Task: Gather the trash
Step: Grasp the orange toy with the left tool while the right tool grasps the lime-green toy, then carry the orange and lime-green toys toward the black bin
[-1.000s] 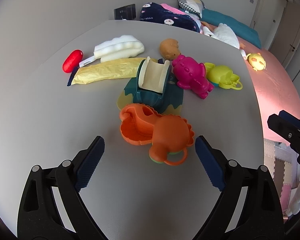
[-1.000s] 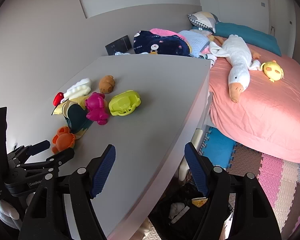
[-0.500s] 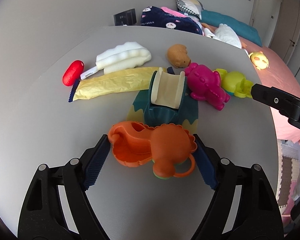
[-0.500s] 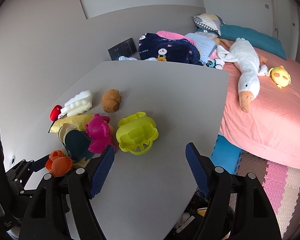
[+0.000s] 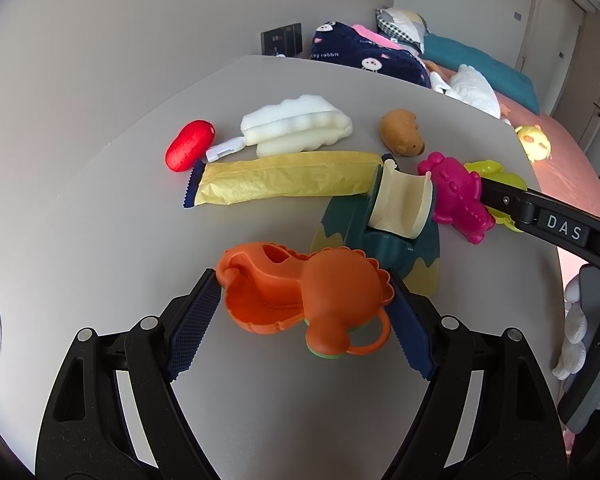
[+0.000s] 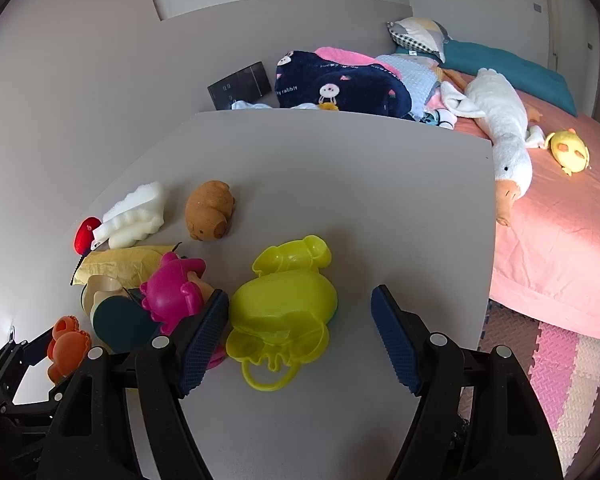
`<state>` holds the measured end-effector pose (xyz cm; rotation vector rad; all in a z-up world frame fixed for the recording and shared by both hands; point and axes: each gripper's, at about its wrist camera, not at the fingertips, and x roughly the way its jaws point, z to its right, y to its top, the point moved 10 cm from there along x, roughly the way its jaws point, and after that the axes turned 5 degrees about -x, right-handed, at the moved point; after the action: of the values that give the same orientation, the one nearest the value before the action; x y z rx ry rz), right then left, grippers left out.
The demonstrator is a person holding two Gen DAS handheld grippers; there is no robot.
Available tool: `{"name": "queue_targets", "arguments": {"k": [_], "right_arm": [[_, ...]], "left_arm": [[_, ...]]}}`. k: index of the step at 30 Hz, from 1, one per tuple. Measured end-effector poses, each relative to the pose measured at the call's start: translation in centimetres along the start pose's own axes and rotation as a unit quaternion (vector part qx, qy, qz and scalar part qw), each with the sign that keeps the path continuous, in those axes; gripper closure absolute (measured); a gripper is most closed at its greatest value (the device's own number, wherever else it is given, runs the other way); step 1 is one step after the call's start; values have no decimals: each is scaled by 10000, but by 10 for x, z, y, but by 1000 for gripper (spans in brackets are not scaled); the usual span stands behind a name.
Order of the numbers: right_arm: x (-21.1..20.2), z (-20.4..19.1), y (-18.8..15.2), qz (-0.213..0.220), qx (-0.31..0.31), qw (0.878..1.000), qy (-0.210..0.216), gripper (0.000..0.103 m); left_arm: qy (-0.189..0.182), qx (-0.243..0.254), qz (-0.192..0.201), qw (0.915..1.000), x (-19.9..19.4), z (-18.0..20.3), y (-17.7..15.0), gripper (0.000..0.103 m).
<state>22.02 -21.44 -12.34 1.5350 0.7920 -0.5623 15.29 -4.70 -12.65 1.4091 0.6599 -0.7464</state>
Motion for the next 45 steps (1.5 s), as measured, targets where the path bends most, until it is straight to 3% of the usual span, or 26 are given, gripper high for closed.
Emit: {"name": "queue_targets", "arguments": {"k": [3,5,6,27,45], "right_arm": [[2,-1,3,-19,-62,10000,-4,31],[4,0,3,-22,-231,9995,-219,49],[3,0,2,-29,-299,9991,-285,51],[-53,8,-23,5,-161,9999,-51,52],[-120,16,-56,192,-297,9993,-95,52]], "left_arm": [[-20,9,-26,10000,1,1,-2,24],[-23,19,-32,10000,2,2,-3,24],[-26,20,-31,10000,1,2,-3,24],[53,143,38,9999,-16,14,-6,24],[-178,277,238,9992,-56,53,-20,24]]}}
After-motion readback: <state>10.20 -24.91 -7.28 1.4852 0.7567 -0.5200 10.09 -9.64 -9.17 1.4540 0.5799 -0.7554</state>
